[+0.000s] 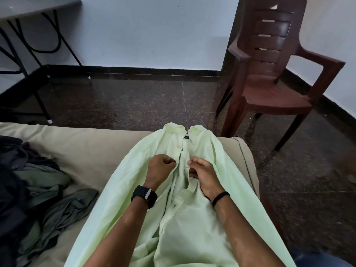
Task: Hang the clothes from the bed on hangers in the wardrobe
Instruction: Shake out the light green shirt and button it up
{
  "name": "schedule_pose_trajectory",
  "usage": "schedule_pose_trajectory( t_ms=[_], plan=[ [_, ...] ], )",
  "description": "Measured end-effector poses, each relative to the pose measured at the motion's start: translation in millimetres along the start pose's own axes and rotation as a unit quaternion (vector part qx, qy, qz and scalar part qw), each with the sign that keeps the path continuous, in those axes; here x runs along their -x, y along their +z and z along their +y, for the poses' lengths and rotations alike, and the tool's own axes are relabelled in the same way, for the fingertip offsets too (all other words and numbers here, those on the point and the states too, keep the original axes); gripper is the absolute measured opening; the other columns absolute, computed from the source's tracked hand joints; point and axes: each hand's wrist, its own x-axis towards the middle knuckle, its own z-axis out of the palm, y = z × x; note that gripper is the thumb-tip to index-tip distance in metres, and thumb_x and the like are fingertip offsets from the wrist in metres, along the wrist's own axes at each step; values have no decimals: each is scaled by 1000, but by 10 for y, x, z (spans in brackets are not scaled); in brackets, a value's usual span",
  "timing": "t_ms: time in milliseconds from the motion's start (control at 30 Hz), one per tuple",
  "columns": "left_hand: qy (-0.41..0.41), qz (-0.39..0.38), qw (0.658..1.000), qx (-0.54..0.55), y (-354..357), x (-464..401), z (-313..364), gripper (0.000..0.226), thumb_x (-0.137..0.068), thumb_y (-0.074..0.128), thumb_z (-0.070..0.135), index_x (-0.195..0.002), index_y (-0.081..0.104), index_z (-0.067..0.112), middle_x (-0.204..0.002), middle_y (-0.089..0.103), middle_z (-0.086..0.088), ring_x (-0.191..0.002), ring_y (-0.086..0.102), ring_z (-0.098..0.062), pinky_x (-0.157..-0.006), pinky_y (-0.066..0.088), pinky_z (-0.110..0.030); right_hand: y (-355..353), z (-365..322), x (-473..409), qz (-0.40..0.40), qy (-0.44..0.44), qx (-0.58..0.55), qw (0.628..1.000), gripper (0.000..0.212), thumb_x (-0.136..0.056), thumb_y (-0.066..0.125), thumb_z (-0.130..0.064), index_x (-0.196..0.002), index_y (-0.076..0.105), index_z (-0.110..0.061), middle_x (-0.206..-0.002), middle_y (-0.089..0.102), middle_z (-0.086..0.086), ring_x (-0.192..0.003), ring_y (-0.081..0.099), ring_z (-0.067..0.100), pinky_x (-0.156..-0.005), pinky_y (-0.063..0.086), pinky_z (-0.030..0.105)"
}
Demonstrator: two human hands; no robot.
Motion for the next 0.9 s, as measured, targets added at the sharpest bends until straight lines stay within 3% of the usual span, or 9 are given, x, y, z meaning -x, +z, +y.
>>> schedule_pose_trajectory(
  t_ms=[133, 233, 333, 400, 567, 633, 700, 800, 900],
  plan=[
    [16, 11, 998, 60, 13, 24, 171, 11, -77, 70, 7, -75, 74, 17, -71, 70, 10, -66, 62, 0, -64, 49, -12, -39, -43, 37, -34, 7, -68, 997, 15, -92, 53, 1, -97, 66, -2, -80, 69, 8, -66, 64, 16, -60, 53, 22],
    [5, -20, 997, 75, 70, 58, 211, 13, -78, 67, 5, -74, 74, 15, -69, 71, 5, -67, 65, -8, -72, 55, -25, -66, -28, 65, -45, 16, -89, 995, 23, -93, 45, 2, -96, 67, -2, -81, 72, 9, -70, 68, 17, -62, 55, 25],
    [-25, -47, 993, 104, 156, 121, 146, 18, -81, 62, -1, -73, 72, 13, -71, 71, -2, -68, 69, -14, -76, 59, -33, -114, 64, 55, -3, 3, -28, 1000, 24, -96, 43, -3, -93, 67, -6, -93, 71, 14, -84, 66, 24, -82, 55, 38],
    [-41, -51, 989, 133, 206, 154, 94, 22, -83, 59, -3, -73, 71, 13, -72, 69, -1, -63, 67, -10, -73, 59, -30, -148, 108, 32, 25, -9, -5, 1000, 23, -97, 44, -5, -90, 67, -7, -94, 69, 15, -88, 64, 28, -87, 51, 42],
    [-98, -50, 961, 254, 252, 176, 46, 17, -86, 59, -5, -80, 70, 7, -75, 67, -9, -64, 63, -13, -68, 54, -21, -167, 142, 50, 38, -78, 95, 992, 15, -94, 55, -16, -89, 68, -9, -83, 69, 7, -79, 62, 17, -76, 50, 27],
    [-109, -57, 950, 286, 247, 184, 47, 14, -86, 61, -5, -83, 71, 5, -75, 67, -9, -66, 63, -14, -67, 53, -21, -167, 163, 72, 18, -96, 117, 988, 15, -92, 63, -22, -96, 68, -8, -87, 69, 14, -79, 62, 17, -78, 51, 31],
    [-115, -65, 941, 310, 245, 198, 51, 13, -86, 61, -5, -85, 71, 4, -75, 68, -10, -66, 62, -15, -67, 53, -22, -167, 175, 86, 18, -122, 139, 983, 15, -89, 67, -19, -95, 68, -6, -79, 66, 12, -74, 59, 16, -74, 50, 31],
    [-120, -74, 929, 342, 246, 220, 49, 13, -85, 62, -6, -87, 71, 3, -76, 68, -12, -67, 62, -15, -69, 54, -23, -154, 188, 87, 44, -179, 214, 959, 6, -87, 69, -13, -89, 67, -8, -66, 54, -4, -63, 49, 5, -65, 44, 17],
    [-116, -85, 916, 376, 238, 255, 43, 11, -85, 63, -7, -89, 69, 0, -74, 68, -11, -65, 64, -14, -69, 56, -22, -134, 203, 106, 58, -218, 270, 936, 3, -86, 70, -10, -89, 69, -9, -68, 56, -5, -62, 49, 3, -65, 41, 12]
  ],
)
